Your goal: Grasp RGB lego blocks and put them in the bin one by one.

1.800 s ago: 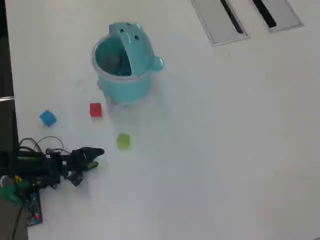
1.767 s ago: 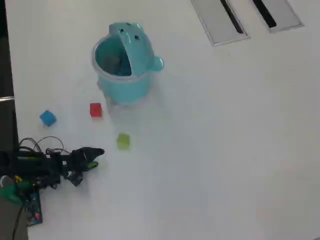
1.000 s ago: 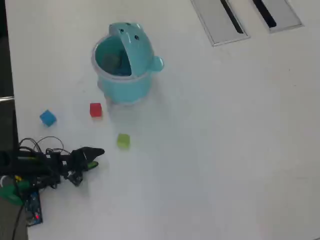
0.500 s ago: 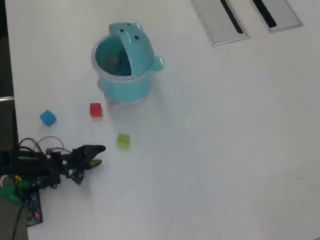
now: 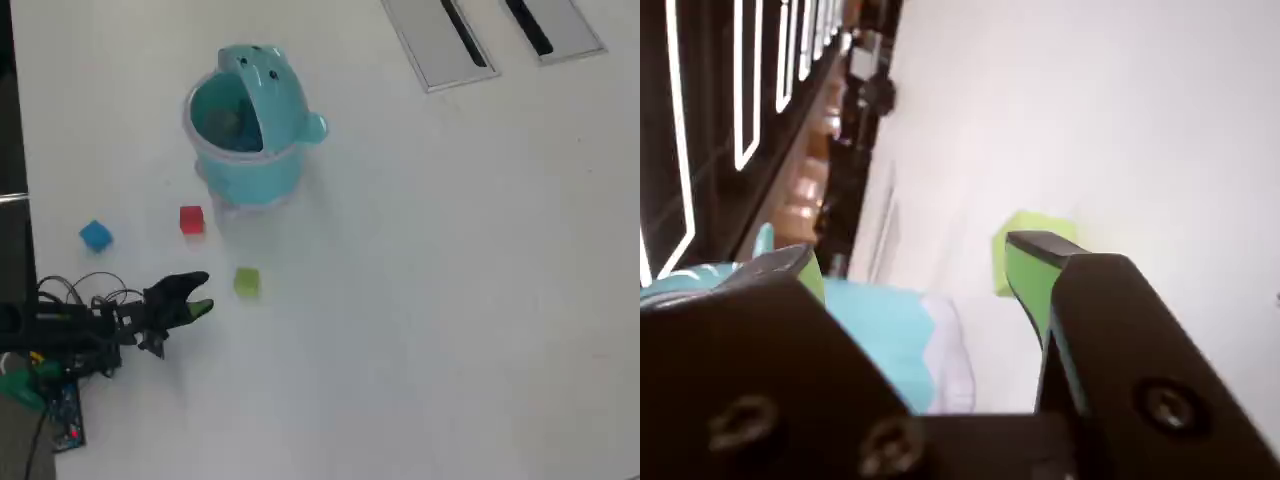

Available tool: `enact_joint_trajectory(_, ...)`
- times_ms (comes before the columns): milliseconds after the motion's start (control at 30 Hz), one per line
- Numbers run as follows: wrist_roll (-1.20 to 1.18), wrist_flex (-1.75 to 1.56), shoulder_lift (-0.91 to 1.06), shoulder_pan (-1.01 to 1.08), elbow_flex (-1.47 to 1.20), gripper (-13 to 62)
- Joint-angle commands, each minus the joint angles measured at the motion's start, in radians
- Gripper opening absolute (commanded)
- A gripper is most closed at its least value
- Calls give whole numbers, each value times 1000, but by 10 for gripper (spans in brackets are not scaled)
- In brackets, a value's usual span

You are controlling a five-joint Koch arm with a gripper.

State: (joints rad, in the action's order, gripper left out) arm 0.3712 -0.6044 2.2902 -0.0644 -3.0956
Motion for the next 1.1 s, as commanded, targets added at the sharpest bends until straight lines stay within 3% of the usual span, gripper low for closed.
enact_joint_trajectory(0,63,-192,64,0,-72,336)
enact_joint_trajectory(600,446,-379,67,-130,-18,322)
enact_joint_trajectory(1067,655,-250,71,-275,126,322)
